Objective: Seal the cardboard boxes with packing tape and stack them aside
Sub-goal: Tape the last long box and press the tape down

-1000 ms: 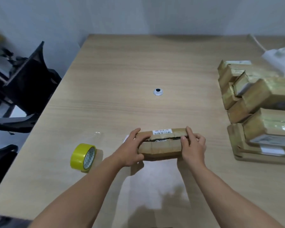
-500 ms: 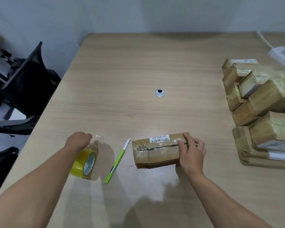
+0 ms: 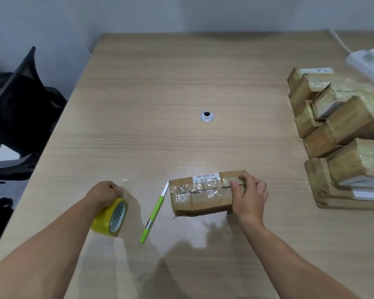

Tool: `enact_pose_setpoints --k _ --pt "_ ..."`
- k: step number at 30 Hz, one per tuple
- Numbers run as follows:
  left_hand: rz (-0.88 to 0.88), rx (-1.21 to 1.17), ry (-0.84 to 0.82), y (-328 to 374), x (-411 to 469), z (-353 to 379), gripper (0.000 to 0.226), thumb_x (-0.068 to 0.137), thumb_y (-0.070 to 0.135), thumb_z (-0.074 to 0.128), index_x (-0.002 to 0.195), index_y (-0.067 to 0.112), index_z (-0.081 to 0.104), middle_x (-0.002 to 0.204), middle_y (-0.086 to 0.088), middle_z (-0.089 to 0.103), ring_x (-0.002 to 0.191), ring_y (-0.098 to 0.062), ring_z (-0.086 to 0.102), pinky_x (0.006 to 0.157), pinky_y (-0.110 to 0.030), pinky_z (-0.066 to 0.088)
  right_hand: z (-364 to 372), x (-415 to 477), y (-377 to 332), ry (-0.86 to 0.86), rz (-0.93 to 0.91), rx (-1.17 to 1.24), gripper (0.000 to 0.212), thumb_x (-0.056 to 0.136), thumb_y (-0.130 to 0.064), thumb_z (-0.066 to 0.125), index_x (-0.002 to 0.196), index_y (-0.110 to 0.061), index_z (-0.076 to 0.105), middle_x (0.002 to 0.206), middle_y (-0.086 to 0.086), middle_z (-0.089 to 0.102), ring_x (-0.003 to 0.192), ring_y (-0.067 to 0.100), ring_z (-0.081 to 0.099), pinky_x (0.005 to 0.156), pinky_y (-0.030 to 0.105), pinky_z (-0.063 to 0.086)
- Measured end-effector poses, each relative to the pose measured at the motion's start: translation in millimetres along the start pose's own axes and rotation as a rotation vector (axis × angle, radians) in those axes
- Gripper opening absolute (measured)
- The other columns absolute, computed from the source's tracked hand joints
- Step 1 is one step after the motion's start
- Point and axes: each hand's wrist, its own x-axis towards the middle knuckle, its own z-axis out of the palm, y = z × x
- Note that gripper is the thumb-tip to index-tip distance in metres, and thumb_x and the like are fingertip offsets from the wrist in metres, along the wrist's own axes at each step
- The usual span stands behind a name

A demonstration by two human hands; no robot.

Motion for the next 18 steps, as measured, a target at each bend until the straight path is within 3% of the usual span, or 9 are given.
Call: enact_pose_setpoints --k 2,5,8,11,14,18 --pt "0.087 -0.007 0.056 0.1 -3.9 -2.9 0.017 0.096 0.016 0.06 0.079 0.015 0.063 0.098 -0.014 0.07 0.088 -0.029 0.059 0.077 -0.034 0.043 -1.4 -1.2 0.2 -0.021 -0.01 0.016 0.011 0.1 -0.03 0.058 0.11 -0.026 0.06 0.118 -0.006 0.034 0.112 0.017 0.031 0.083 0.015 0.02" --pt "0.235 -0.083 0.077 17.2 -22.7 -14.8 0.016 0.098 0.015 0.056 0.083 0.014 0.059 0.087 -0.006 0.069 0.086 -0.025 0.066 0.076 -0.035 0.046 -5.5 -2.8 0.6 -0.042 -0.046 0.063 0.006 0.102 -0.027 0.055 0.104 -0.027 0.061 0.117 -0.004 0.037 0.108 0.016 0.029 0.08 0.014 0.021" --pt "0.424 -0.197 -0.028 52.6 -49.2 -29.3 0.015 0.097 0.005 0.057 0.084 0.011 0.059 0.077 0.001 0.064 0.078 -0.017 0.068 0.069 -0.028 0.047 -12.2 -4.3 2.4 -0.071 -0.065 0.127 0.014 0.105 -0.023 0.05 0.103 -0.029 0.063 0.116 -0.005 0.04 0.111 0.017 0.032 0.082 0.011 0.021" --pt "0.663 -0.033 -0.167 112.6 -79.1 -31.5 0.015 0.093 0.006 0.061 0.083 0.017 0.062 0.074 0.007 0.067 0.071 -0.006 0.061 0.072 -0.025 0.047 -20.6 -1.6 8.7 -0.13 -0.063 0.209 0.024 0.107 -0.022 0.043 0.106 -0.03 0.066 0.117 -0.007 0.044 0.119 0.015 0.04 0.083 0.007 0.027" --pt "0.79 0.119 -0.313 179.4 -106.8 -12.0 0.015 0.093 0.01 0.061 0.083 0.022 0.063 0.076 0.009 0.068 0.072 -0.005 0.061 0.072 -0.019 0.047 -29.9 3.9 13.6 -0.235 -0.022 0.319 0.03 0.107 -0.017 0.041 0.106 -0.034 0.066 0.118 -0.01 0.045 0.121 0.011 0.043 0.082 -0.004 0.028" --pt "0.882 0.292 -0.432 244.6 -127.5 26.4 0.014 0.091 0.014 0.06 0.084 0.025 0.065 0.074 0.012 0.068 0.07 -0.005 0.058 0.075 -0.024 0.049 -29.7 9.9 24.7 -0.228 -0.095 0.247 0.026 0.103 -0.017 0.049 0.114 -0.038 0.059 0.122 -0.01 0.046 0.121 0.013 0.046 0.092 0.017 0.034"
